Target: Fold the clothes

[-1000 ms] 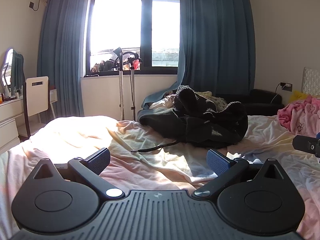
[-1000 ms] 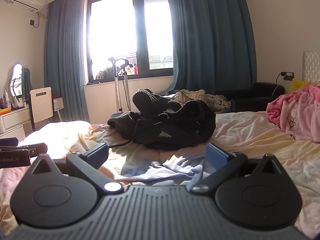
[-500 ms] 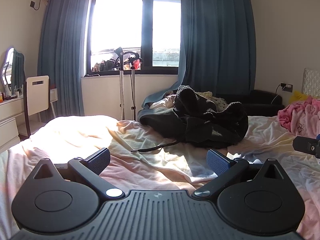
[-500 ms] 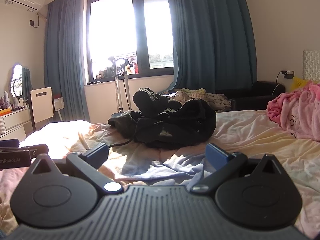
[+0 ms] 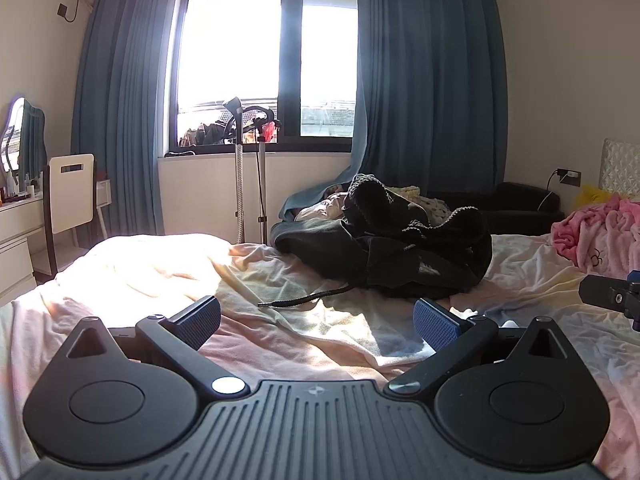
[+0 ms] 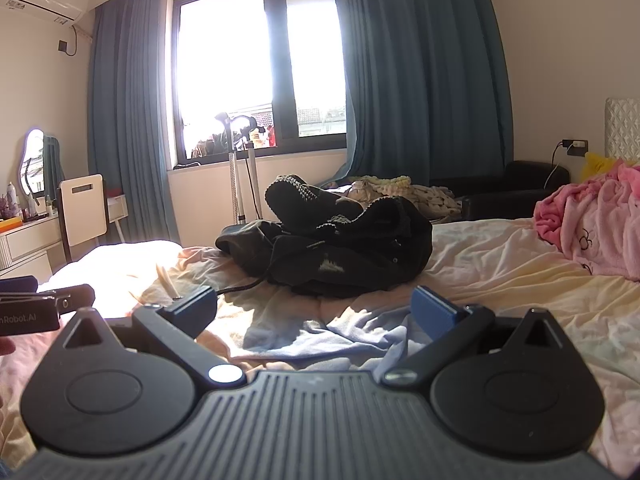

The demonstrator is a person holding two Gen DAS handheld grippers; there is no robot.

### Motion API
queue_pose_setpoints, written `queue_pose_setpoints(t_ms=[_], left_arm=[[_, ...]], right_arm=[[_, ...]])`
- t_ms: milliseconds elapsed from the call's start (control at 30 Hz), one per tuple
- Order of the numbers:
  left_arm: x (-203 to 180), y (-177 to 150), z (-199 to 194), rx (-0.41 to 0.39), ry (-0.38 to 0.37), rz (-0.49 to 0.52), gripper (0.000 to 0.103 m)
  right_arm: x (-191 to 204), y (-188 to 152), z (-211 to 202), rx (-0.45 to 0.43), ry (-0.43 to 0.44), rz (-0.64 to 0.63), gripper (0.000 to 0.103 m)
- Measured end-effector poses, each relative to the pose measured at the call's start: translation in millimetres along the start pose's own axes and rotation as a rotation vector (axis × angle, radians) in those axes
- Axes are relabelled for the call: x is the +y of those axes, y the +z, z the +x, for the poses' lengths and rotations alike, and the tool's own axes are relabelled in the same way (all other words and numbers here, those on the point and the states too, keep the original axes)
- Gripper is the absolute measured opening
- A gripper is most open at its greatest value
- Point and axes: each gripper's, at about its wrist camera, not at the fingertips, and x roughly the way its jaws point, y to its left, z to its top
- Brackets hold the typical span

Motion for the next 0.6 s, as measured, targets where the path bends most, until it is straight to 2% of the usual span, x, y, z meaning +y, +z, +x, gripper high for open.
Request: queue_pose_setpoints(t_ms=[133,500,600], left_arm=[[-2.8,-1.0,-1.6,-0.019,0.025,0.025,0.103],[-4.7,-2.5,-5.8,-0.062,-0.014,0.030,0.103],[-7.5,-4.0,-6.1,-0.081,0.009,0.050,0.103]], right_arm=[[1.8,-0.3,0.7,0.000,-0.002,0.000,0.103],[-0.6,-1.1,0.5,0.000,-0.001,0.016,0.103],[-1.5,-1.3,0.2,-0.002,-0.004,0.019,0.103]])
